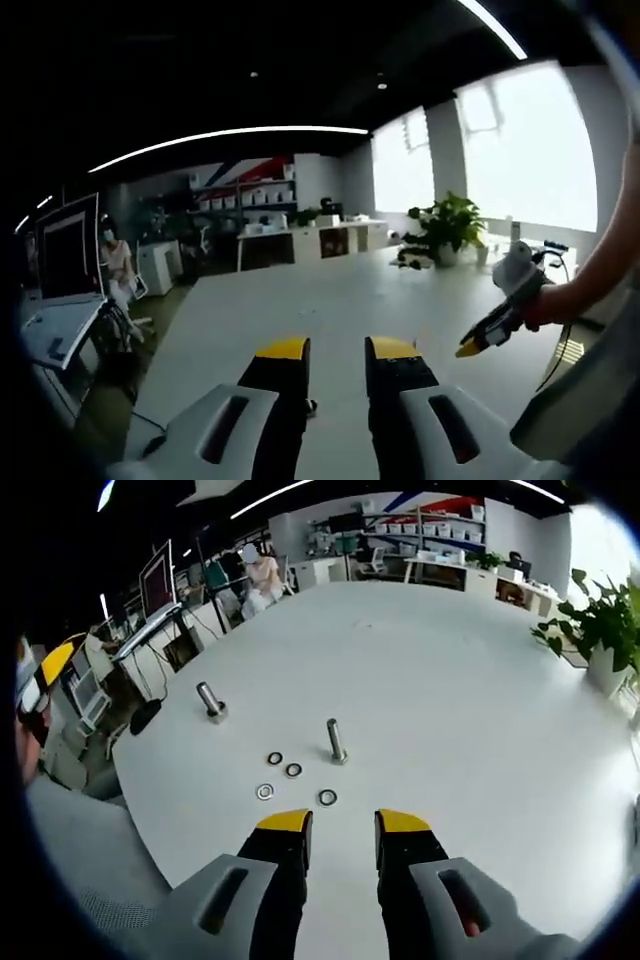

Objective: Place the washer onto the threaded stud by aligning its center hole with the stud, sliding it down to the base, and recovering from edge contact or off-axis alignment until the washer reaches the visible bottom stop.

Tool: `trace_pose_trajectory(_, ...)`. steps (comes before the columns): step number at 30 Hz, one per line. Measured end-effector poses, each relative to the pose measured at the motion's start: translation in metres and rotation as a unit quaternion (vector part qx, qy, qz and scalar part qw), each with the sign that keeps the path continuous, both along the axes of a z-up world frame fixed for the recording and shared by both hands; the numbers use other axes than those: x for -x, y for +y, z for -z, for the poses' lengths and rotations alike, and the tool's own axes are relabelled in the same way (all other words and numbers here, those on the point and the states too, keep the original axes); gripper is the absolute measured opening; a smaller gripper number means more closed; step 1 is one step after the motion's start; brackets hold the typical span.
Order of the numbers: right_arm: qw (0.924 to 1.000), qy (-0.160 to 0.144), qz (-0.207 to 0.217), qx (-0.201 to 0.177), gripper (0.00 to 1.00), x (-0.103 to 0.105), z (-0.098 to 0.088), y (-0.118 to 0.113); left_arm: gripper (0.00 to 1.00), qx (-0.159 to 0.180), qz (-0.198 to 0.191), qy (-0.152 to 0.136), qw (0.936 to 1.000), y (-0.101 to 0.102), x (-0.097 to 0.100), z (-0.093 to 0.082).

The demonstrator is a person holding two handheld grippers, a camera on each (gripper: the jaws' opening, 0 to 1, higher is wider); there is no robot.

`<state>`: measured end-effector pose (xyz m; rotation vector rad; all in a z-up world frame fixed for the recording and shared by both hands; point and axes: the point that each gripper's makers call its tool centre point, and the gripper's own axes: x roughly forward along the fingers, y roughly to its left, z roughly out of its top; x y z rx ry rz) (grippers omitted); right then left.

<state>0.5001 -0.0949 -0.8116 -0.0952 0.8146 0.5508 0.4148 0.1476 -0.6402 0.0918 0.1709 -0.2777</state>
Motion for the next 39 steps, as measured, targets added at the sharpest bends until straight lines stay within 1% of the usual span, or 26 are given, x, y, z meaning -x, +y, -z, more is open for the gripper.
trace_pose_trajectory(3, 0.9999, 0.002, -0.010, 0.003, 0.27, -0.001, 0.004, 0.000, 0.20, -0.002, -0.001, 0.002, 1.0000, 0.001, 0.000, 0.001)
trace_pose_trajectory(6, 1.0000, 0.002, -0.006, -0.001, 0.27, -0.004, 0.005, -0.001, 0.20, -0.004, -0.002, -0.001, 1.0000, 0.002, 0.000, 0.000)
trace_pose_trajectory(8, 1.0000, 0.003, -0.006, -0.003, 0.27, -0.005, 0.006, 0.001, 0.20, -0.003, 0.003, 0.002, 1.0000, 0.001, 0.001, 0.002)
trace_pose_trajectory(10, 0.9999, 0.004, -0.010, -0.004, 0.27, -0.005, 0.009, 0.004, 0.20, 0.006, 0.001, 0.004, 1.0000, 0.002, 0.001, 0.002)
trace_pose_trajectory(13, 0.9999, 0.006, -0.010, 0.000, 0.27, -0.005, 0.012, 0.005, 0.20, 0.007, -0.004, -0.001, 1.0000, 0.004, 0.000, 0.000)
trace_pose_trajectory(16, 0.9999, 0.010, -0.007, -0.001, 0.27, -0.005, 0.016, 0.007, 0.20, 0.013, -0.004, 0.004, 0.9999, 0.003, 0.001, 0.001)
trace_pose_trajectory(18, 0.9998, 0.015, -0.014, 0.008, 0.27, -0.004, 0.022, 0.010, 0.20, -0.003, 0.007, 0.001, 1.0000, -0.002, 0.001, 0.002)
trace_pose_trajectory(20, 0.9997, 0.018, -0.014, 0.010, 0.25, -0.004, 0.026, 0.010, 0.20, -0.006, 0.014, 0.000, 0.9999, -0.007, 0.001, 0.001)
trace_pose_trajectory(22, 0.9997, 0.020, -0.012, 0.013, 0.25, -0.004, 0.029, 0.011, 0.21, -0.014, 0.014, -0.004, 0.9998, -0.008, 0.001, 0.002)
trace_pose_trajectory(24, 0.9995, 0.024, -0.012, 0.014, 0.25, -0.005, 0.030, 0.013, 0.20, -0.008, 0.016, -0.001, 0.9998, -0.008, 0.002, 0.002)
trace_pose_trajectory(26, 0.9995, 0.024, -0.013, 0.015, 0.25, -0.006, 0.031, 0.014, 0.20, -0.013, 0.015, -0.001, 0.9998, -0.008, 0.002, 0.003)
trace_pose_trajectory(28, 0.9995, 0.026, -0.012, 0.016, 0.25, -0.008, 0.032, 0.014, 0.20, -0.008, 0.014, 0.001, 0.9999, -0.007, 0.002, 0.003)
trace_pose_trajectory(31, 0.9994, 0.033, -0.004, 0.014, 0.25, -0.012, 0.036, 0.012, 0.20, -0.014, 0.015, 0.001, 0.9998, -0.008, 0.002, 0.004)
trace_pose_trajectory(32, 0.9994, 0.033, -0.003, 0.014, 0.25, -0.014, 0.037, 0.012, 0.20, -0.026, 0.018, 0.001, 0.9995, -0.009, 0.003, 0.005)
trace_pose_trajectory(33, 0.9995, 0.029, -0.001, 0.015, 0.25, -0.016, 0.036, 0.012, 0.20, -0.030, 0.019, 0.000, 0.9994, -0.010, 0.003, 0.005)
trace_pose_trajectory(35, 0.9995, 0.027, -0.002, 0.016, 0.24, -0.020, 0.037, 0.013, 0.20, -0.024, 0.018, 0.000, 0.9995, -0.010, 0.003, 0.004)
trace_pose_trajectory(39, 0.9991, 0.036, -0.013, 0.017, 0.21, -0.021, 0.044, 0.017, 0.20, -0.027, 0.013, 0.002, 0.9996, -0.008, 0.002, 0.005)
